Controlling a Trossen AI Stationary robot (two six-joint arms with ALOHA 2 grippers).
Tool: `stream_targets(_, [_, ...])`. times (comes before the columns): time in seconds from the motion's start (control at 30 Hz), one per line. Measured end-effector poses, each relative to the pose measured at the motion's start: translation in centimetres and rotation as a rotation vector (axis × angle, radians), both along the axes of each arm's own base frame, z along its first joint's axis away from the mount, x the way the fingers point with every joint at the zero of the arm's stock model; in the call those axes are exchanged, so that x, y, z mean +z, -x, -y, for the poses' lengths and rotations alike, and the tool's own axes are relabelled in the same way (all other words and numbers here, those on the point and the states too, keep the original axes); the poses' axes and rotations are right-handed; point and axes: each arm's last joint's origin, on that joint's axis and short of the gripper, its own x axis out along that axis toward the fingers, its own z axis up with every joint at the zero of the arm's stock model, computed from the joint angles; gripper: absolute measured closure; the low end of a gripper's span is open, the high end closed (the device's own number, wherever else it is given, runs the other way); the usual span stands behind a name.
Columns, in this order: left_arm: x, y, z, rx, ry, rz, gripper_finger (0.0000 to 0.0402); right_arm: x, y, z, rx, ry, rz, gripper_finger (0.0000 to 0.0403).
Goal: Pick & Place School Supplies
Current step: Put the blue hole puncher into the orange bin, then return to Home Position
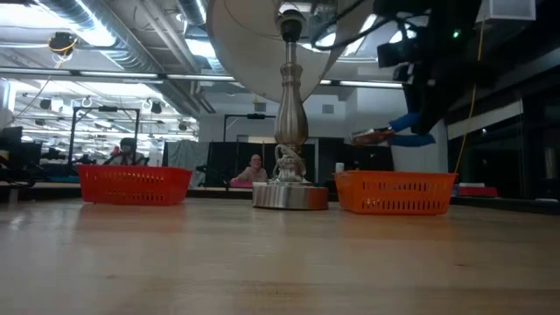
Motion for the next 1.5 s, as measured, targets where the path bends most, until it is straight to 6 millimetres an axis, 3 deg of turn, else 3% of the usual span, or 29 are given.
stream_targets(0.43, [0.0,0.0,0.0,0.009,0.002,0.004,0.0256,-3.7,-0.5,0.9,0.040,-0.075,-0.095,0.0324])
stream_targets(0.73, [0.0,0.0,0.0,0.011,0.007,0.006,0.0256,-3.8,-1.2,1.7,-0.021,-0.014,-0.033,0.0321])
stream_targets(0.97, [0.0,0.0,0.0,0.011,0.003,0.004,0.0256,-3.8,-1.2,2.5,-0.106,-0.031,-0.011,0.0227])
stream_targets(1.13, [0.0,0.0,-0.1,0.023,-0.014,0.003,0.0256,-3.9,-1.2,2.2,-0.162,-0.122,0.014,0.0209])
stream_targets(1.33, [0.0,0.0,-0.2,0.065,-0.062,0.004,0.0256,-2.5,-1.2,0.8,-0.264,-0.221,0.153,0.0212])
stream_targets(1.5, [0.2,-0.3,-1.0,0.062,-0.133,-0.037,0.0256,0.5,0.1,-1.1,-0.291,-0.291,0.339,0.0212])
